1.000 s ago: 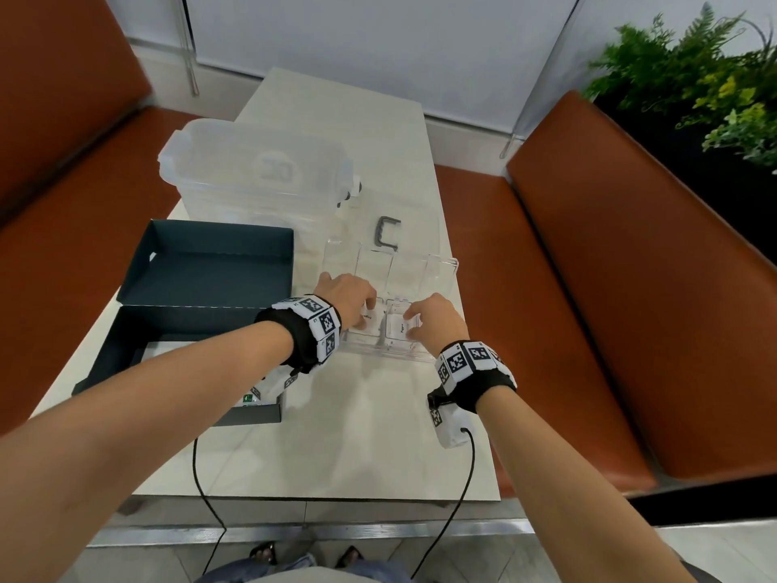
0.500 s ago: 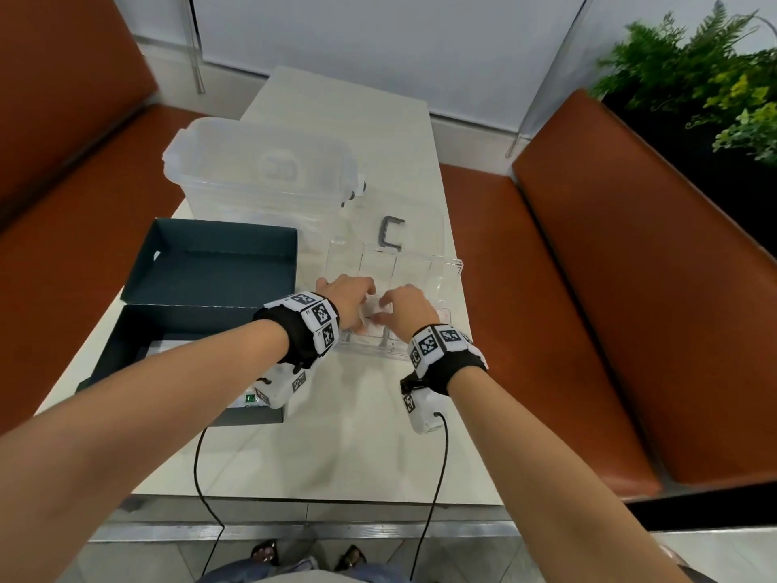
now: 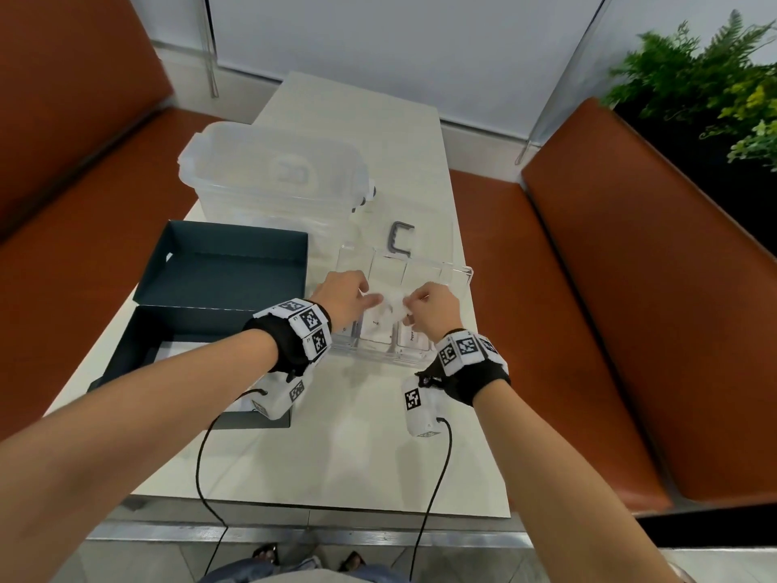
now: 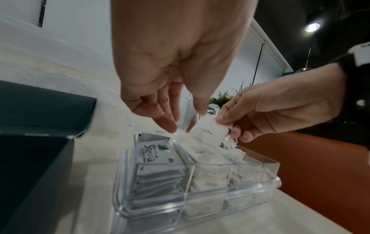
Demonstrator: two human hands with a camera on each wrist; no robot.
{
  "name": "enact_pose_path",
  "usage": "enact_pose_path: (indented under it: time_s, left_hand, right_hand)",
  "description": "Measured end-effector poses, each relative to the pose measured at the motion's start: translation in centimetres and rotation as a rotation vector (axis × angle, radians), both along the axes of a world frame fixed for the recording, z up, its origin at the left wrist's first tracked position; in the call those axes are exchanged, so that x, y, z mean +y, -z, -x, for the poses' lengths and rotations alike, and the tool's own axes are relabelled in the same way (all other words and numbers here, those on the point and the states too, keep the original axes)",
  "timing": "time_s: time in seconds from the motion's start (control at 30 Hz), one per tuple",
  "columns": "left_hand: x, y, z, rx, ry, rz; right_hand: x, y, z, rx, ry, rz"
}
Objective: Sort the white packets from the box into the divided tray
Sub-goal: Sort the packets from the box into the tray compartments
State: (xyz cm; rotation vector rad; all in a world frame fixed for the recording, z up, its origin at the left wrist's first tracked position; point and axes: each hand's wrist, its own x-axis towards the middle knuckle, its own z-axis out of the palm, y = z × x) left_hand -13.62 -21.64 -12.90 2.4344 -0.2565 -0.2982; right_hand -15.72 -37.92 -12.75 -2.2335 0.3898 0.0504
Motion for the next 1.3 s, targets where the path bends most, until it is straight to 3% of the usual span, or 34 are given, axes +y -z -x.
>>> enact_pose_path:
  time_s: [0.1, 0.2, 0.27, 0.43, 0.63, 0.77, 0.97, 1.3]
  left_hand:
    - [-0.3, -0.8, 0.0, 0.077, -0.020, 0.177]
    - [-0.9, -1.6, -0.2, 0.197, -0.064, 0.494]
    - [-1.1, -1.9, -0.7, 0.240, -0.052, 0.518]
    - [-1.3, -1.2, -1.4, 0.210, 0.172, 0.046]
    - [-1.7, 0.5, -1.0, 0.071, 0.250, -0.197]
    - [-2.0, 0.7, -0.7, -0.006, 0.318, -0.192]
    - [-1.9, 0.7, -0.3, -0.006, 0.367, -0.325]
    - [-1.6, 0.6, -0.5, 0.018, 0.378, -0.308]
  right_hand:
    - [0.1, -0.7, 0.9, -0.026, 0.165, -0.549]
    - [0.4, -1.0, 1.8, 0.030, 0.082, -0.738]
    - [0.0, -1.1, 2.0, 0.065, 0.024, -0.646]
    - [-2.4, -0.9, 2.1, 0.030, 0.027, -0.258]
    - [-4.1, -0.3, 2.7, 0.016, -0.006, 0.050]
    - [-3.8, 0.6, 2.8, 0.047, -0.173, 0.260]
    - [-2.4, 1.4, 2.2, 0.147, -0.330, 0.548]
    - [-2.4, 0.7, 1.7, 0.116, -0.290, 0.555]
